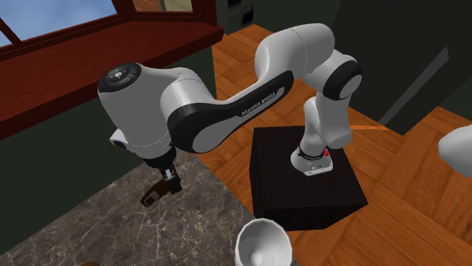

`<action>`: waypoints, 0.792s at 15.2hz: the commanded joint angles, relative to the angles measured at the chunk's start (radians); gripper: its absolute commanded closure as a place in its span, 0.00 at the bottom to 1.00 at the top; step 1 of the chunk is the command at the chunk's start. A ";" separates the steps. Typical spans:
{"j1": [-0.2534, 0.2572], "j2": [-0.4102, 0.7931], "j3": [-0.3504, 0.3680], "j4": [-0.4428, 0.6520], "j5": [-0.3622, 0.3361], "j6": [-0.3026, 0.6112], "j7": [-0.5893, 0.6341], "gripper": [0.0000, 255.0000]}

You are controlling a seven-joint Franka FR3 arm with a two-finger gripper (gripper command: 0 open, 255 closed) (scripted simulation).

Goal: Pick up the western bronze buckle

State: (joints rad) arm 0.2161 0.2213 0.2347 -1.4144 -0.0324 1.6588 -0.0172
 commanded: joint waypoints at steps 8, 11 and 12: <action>-0.002 -0.008 0.000 -0.089 0.001 0.080 -0.001 1.00; -0.002 -0.008 0.000 -0.088 0.001 0.080 -0.001 1.00; -0.002 -0.008 0.000 -0.088 0.001 0.080 -0.001 1.00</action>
State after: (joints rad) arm 0.2144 0.2130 0.2347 -1.5028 -0.0311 1.7388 -0.0182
